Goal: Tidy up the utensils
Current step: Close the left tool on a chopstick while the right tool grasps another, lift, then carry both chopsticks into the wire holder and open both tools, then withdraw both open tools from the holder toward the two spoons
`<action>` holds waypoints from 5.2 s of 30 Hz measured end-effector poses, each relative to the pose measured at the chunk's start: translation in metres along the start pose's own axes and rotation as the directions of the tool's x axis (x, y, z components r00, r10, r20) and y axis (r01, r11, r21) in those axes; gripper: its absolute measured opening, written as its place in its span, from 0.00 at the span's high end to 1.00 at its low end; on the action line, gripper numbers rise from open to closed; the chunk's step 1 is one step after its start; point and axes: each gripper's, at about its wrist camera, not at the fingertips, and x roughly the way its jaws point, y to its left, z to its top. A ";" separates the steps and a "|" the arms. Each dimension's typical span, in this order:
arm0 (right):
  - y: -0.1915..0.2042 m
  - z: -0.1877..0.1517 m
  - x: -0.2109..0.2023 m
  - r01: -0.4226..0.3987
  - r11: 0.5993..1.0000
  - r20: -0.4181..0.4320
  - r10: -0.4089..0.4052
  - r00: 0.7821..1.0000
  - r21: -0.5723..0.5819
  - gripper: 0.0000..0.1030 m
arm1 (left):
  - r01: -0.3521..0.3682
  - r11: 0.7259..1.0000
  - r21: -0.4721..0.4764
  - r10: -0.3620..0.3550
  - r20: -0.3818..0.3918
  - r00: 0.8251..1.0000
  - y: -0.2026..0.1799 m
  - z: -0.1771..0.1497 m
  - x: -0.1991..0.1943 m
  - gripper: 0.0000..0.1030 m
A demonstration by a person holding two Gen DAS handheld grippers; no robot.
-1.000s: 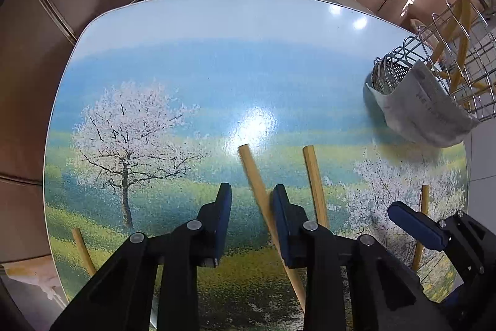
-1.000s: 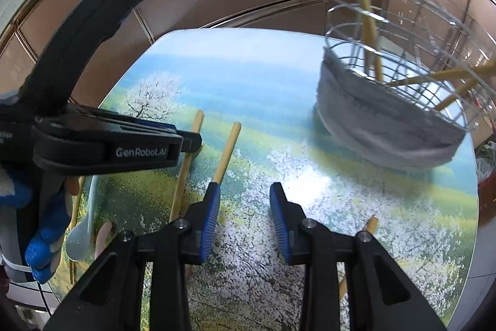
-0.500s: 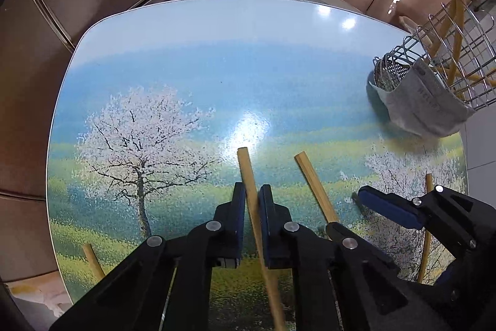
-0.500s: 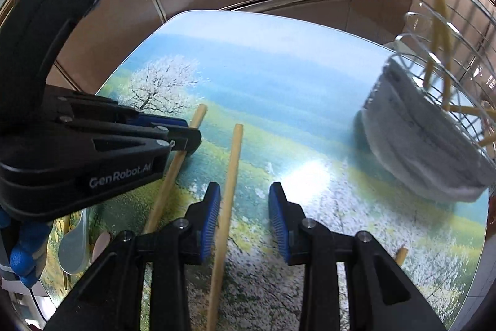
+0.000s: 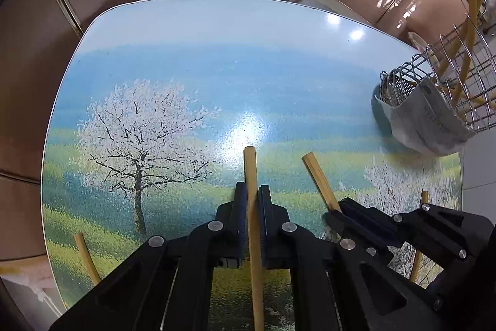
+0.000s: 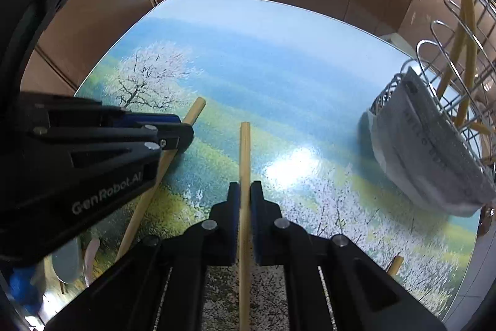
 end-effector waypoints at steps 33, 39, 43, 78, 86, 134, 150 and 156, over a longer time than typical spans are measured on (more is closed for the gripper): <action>0.004 -0.113 -0.272 -0.073 0.992 0.593 -0.004 0.805 0.106 0.94 | 0.155 0.988 0.026 -0.150 0.450 0.880 -0.041 -0.094 -0.215 0.94; 0.019 -0.122 -0.297 -0.055 0.994 0.636 -0.021 0.771 0.099 0.94 | 0.171 0.984 0.053 -0.174 0.500 0.848 -0.048 -0.106 -0.248 0.94; 0.014 -0.122 -0.320 -0.044 0.994 0.672 -0.038 0.740 0.105 0.94 | 0.185 0.980 0.072 -0.195 0.530 0.825 -0.053 -0.108 -0.269 0.94; -0.146 0.029 -0.267 0.103 0.937 0.845 -0.347 0.407 0.335 0.94 | 0.143 0.959 0.246 -0.279 0.711 0.645 -0.153 0.063 -0.227 0.94; -0.152 0.024 -0.236 0.131 0.914 0.826 -0.404 0.394 0.384 0.94 | 0.145 0.962 0.232 -0.268 0.684 0.679 -0.152 0.071 -0.188 0.94; -0.071 -0.081 -0.326 0.137 0.950 0.801 -0.310 0.513 0.281 0.81 | 0.052 0.998 0.044 -0.068 0.670 0.739 -0.040 -0.056 -0.292 0.64; 0.007 -0.149 -0.358 0.121 0.987 0.719 -0.160 0.676 0.106 0.80 | 0.054 0.998 -0.011 -0.036 0.624 0.781 0.015 -0.168 -0.327 0.64; 0.034 -0.174 -0.356 0.129 0.990 0.675 -0.127 0.727 0.048 0.80 | 0.078 0.997 -0.026 -0.046 0.611 0.790 0.033 -0.204 -0.329 0.64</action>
